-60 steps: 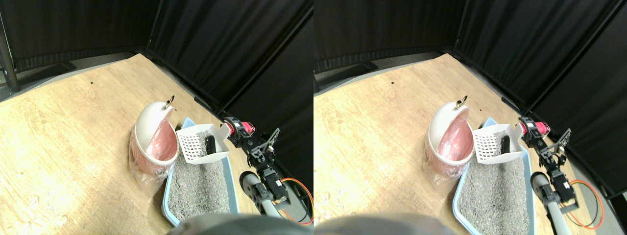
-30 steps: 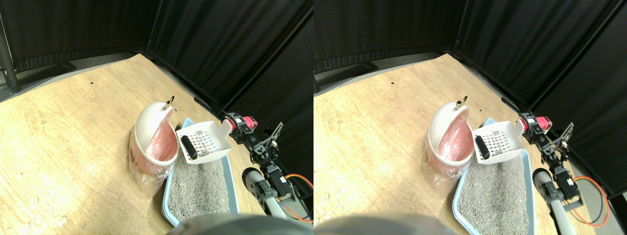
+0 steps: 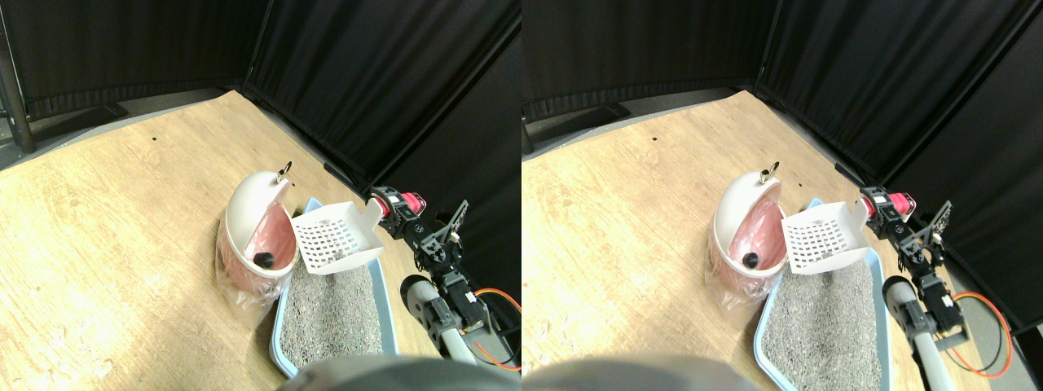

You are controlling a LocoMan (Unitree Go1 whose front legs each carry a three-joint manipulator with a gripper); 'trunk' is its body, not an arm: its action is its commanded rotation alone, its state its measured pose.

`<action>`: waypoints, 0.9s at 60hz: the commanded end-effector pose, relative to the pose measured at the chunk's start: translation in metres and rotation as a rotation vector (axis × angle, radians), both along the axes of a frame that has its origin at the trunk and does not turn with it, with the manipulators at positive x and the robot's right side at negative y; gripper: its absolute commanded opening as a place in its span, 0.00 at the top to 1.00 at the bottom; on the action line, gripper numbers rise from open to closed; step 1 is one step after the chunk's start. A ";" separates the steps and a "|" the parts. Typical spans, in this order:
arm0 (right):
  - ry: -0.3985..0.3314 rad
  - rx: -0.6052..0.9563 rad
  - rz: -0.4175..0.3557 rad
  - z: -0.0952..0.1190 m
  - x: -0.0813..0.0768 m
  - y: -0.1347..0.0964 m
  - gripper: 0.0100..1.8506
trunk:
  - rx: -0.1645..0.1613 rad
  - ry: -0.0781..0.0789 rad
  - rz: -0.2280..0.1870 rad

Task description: Scoop (unimanual)

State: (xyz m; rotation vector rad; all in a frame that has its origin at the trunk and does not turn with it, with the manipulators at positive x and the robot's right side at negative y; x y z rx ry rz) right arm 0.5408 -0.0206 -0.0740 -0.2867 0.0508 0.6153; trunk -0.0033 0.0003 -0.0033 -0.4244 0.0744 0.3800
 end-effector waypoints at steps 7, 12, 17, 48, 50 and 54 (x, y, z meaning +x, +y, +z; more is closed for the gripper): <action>-0.019 0.032 0.022 0.004 0.005 0.001 0.97 | 0.001 -0.002 0.014; -0.020 0.021 -0.005 0.005 0.005 -0.001 0.97 | 0.005 -0.002 0.007; -0.024 0.017 -0.023 0.006 0.003 -0.002 0.97 | 0.008 -0.002 0.005; -0.041 0.062 0.002 0.004 0.006 -0.011 0.97 | 0.021 0.002 -0.013; -0.043 0.078 -0.023 0.004 0.005 -0.013 0.97 | 0.023 0.003 -0.016; -0.039 0.102 -0.041 0.003 0.006 -0.016 0.97 | 0.028 0.003 -0.022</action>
